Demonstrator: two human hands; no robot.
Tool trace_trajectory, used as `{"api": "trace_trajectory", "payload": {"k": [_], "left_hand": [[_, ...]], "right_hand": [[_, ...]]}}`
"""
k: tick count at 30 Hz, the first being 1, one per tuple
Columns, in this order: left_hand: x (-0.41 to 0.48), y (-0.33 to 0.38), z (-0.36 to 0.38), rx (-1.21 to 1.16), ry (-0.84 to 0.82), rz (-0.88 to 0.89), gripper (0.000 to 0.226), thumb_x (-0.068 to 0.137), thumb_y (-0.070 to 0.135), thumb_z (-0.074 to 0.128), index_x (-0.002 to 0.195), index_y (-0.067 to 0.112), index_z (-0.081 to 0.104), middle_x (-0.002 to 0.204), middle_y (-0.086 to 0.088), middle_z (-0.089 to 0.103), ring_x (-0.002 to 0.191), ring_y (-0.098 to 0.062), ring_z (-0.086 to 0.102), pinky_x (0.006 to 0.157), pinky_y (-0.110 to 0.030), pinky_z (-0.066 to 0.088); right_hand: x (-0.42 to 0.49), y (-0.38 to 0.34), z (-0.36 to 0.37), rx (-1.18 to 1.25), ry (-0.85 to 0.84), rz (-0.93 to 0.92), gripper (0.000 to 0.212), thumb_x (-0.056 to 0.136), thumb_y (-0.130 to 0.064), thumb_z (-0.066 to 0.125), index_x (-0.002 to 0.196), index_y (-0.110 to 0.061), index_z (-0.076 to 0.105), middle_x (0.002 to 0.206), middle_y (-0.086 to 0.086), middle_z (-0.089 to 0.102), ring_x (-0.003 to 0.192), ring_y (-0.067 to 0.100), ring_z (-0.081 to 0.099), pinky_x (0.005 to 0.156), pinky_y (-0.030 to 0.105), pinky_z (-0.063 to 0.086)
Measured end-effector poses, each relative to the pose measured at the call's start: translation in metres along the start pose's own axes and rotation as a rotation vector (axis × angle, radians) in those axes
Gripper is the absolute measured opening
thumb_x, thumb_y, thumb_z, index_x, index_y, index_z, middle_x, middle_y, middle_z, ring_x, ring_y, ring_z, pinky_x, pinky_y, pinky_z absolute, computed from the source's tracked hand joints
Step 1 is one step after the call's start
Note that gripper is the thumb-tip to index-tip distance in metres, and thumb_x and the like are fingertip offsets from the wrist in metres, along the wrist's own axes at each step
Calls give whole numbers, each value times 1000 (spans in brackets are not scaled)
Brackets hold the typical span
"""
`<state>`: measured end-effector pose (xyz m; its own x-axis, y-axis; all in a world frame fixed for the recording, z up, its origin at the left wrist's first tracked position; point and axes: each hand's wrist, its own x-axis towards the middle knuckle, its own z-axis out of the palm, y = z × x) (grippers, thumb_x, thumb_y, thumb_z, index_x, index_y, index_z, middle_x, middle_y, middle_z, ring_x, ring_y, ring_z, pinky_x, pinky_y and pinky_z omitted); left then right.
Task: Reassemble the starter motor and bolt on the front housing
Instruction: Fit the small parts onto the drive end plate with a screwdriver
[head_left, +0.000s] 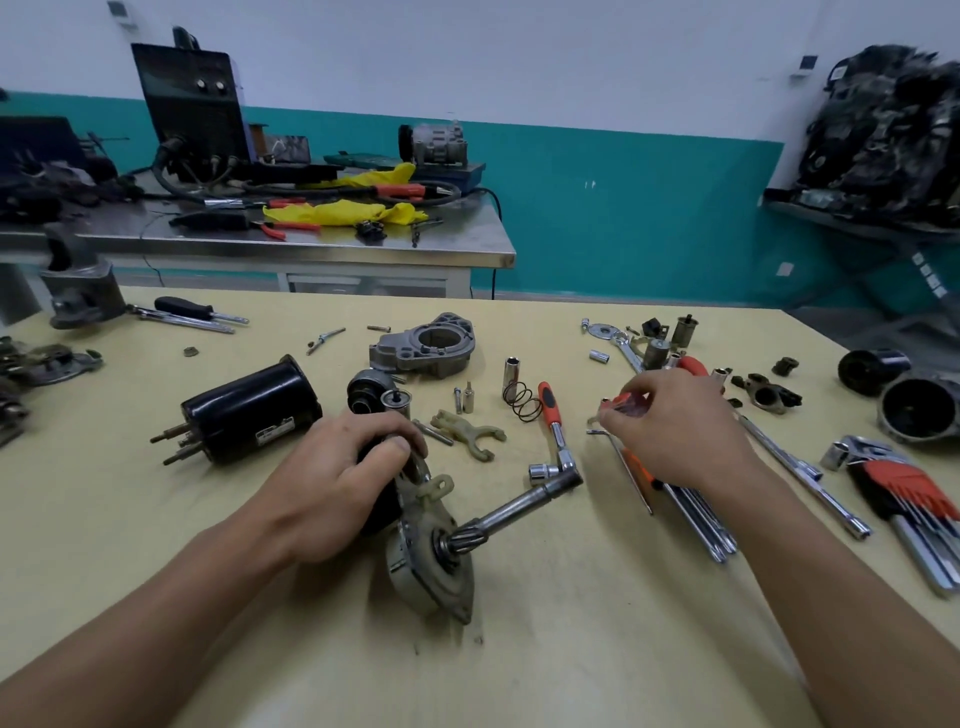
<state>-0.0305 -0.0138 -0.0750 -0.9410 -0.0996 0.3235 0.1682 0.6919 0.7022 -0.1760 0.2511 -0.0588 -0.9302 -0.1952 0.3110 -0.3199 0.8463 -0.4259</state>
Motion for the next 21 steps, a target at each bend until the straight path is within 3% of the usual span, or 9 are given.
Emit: {"api": "trace_trajectory", "payload": {"k": [4, 7, 11, 16, 19, 21], "left_hand": [[-3, 3, 2, 70, 14, 14, 44, 77, 59, 36, 87, 32, 69, 83, 21, 66, 85, -2, 61, 73, -32, 50], [-4, 5, 7, 109, 35, 21, 38, 77, 61, 38, 87, 36, 65, 81, 25, 63, 78, -3, 59, 61, -26, 42], [-6, 5, 16, 158, 85, -11, 37, 79, 68, 37, 85, 41, 62, 75, 15, 64, 80, -7, 55, 61, -28, 39], [-4, 6, 18, 235, 131, -98, 55, 78, 75, 33, 80, 31, 65, 73, 13, 64, 72, -5, 58, 62, -29, 46], [-2, 8, 16, 282, 102, -129, 55, 80, 75, 32, 73, 30, 62, 71, 12, 61, 67, -3, 56, 56, -29, 37], [-2, 9, 15, 299, 88, -159, 56, 80, 76, 32, 71, 29, 61, 70, 10, 62, 67, -4, 57, 56, -29, 38]], "right_hand": [[-3, -5, 4, -52, -74, 36, 25, 83, -42, 67, 86, -17, 70, 77, -2, 65, 73, 14, 60, 70, 39, 57], [-5, -7, 6, -85, -120, 52, 25, 83, -46, 68, 87, -21, 71, 72, -9, 57, 78, 16, 60, 71, 36, 56], [-2, -7, 3, -35, -77, 52, 31, 83, -47, 69, 98, -20, 72, 90, -1, 65, 84, 18, 62, 74, 37, 55], [-6, -12, -4, 230, 93, -35, 29, 88, -42, 66, 80, -15, 76, 65, -10, 59, 62, 5, 54, 55, 27, 39], [-11, -20, -5, 382, 124, -74, 41, 93, -42, 61, 72, -9, 73, 62, 4, 66, 61, 24, 61, 60, 36, 48], [-14, -25, -3, 444, 127, -96, 50, 95, -43, 58, 72, 0, 71, 70, 18, 69, 68, 34, 63, 65, 40, 52]]}}
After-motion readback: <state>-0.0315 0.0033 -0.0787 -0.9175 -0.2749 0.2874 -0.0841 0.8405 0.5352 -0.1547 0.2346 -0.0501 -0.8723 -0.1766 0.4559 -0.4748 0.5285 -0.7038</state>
